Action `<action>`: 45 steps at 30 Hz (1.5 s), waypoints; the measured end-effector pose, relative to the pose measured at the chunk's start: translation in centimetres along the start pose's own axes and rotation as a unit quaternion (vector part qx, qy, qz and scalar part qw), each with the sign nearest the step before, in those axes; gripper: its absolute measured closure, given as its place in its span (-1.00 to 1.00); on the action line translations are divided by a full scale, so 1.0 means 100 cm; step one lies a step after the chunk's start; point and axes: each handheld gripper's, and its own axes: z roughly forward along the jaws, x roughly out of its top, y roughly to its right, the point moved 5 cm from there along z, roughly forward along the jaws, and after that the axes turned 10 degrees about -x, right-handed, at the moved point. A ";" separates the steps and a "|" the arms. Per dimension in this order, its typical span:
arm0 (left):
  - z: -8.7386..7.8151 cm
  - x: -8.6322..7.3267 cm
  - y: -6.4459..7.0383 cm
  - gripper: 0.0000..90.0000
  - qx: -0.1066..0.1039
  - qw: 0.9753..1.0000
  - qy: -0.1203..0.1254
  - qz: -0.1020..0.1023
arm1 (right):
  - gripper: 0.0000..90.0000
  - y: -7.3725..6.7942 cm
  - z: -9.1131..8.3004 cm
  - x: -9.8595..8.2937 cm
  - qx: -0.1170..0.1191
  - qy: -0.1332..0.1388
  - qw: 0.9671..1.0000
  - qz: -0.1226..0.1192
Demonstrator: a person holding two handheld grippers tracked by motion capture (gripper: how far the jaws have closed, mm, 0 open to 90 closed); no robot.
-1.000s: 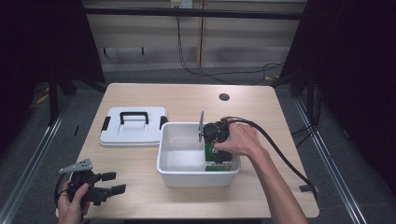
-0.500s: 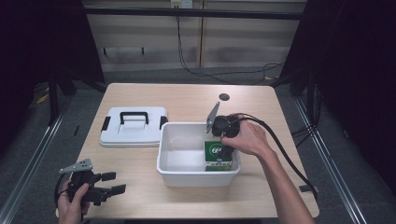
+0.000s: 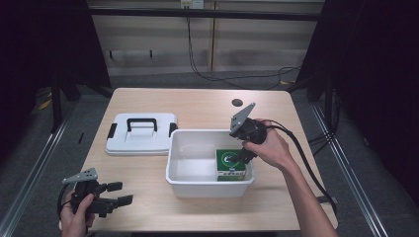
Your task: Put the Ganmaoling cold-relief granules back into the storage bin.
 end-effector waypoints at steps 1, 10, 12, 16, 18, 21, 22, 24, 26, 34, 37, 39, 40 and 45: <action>0.000 0.000 0.000 -0.64 -0.001 1.000 -0.003 0.002 | -0.74 0.000 -0.002 -0.001 -0.004 0.009 1.000 0.009; 0.000 0.000 0.000 -0.64 0.000 1.000 0.000 -0.002 | -0.74 0.000 -0.021 -0.008 -0.047 0.053 0.996 0.047; 0.000 -0.001 0.000 -0.64 0.000 1.000 -0.003 0.001 | -0.74 -0.001 -0.028 -0.011 -0.048 0.074 0.995 0.056; 0.000 -0.001 0.000 -0.64 0.002 1.000 -0.003 0.001 | -0.74 0.000 -0.038 -0.020 -0.067 0.085 0.991 0.072; 0.000 -0.001 0.001 -0.64 0.002 1.000 -0.004 0.002 | -0.73 0.000 -0.043 -0.027 -0.074 0.101 0.988 0.091; 0.000 -0.001 0.000 -0.64 0.003 1.000 -0.004 0.001 | -0.73 0.001 -0.048 -0.033 -0.086 0.112 0.985 0.101; 0.000 -0.001 0.000 -0.64 0.002 1.000 -0.003 0.001 | -0.73 0.000 -0.052 -0.039 -0.092 0.125 0.982 0.111; 0.000 -0.001 0.000 -0.65 0.002 1.000 -0.002 -0.001 | -0.73 -0.002 -0.058 -0.045 -0.099 0.139 0.978 0.121; 0.000 -0.001 0.000 -0.64 0.002 1.000 -0.002 0.000 | -0.73 -0.003 -0.059 -0.047 -0.098 0.145 0.977 0.125; 0.001 -0.001 0.001 -0.64 0.001 1.000 -0.003 0.001 | -0.70 -0.013 -0.076 -0.067 -0.128 0.174 0.965 0.150; 0.000 -0.001 0.000 -0.64 0.001 1.000 -0.004 0.001 | -0.70 -0.017 -0.075 -0.079 -0.134 0.166 0.963 0.162; 0.000 -0.001 0.000 -0.64 0.002 1.000 -0.003 0.000 | -0.70 -0.020 -0.076 -0.088 -0.139 0.167 0.961 0.171; 0.000 -0.001 0.000 -0.64 0.003 1.000 -0.004 0.000 | -0.70 -0.023 -0.077 -0.097 -0.144 0.169 0.958 0.181; 0.001 0.000 0.000 -0.64 0.002 1.000 -0.003 0.000 | -0.71 -0.030 -0.080 -0.118 -0.158 0.163 0.953 0.202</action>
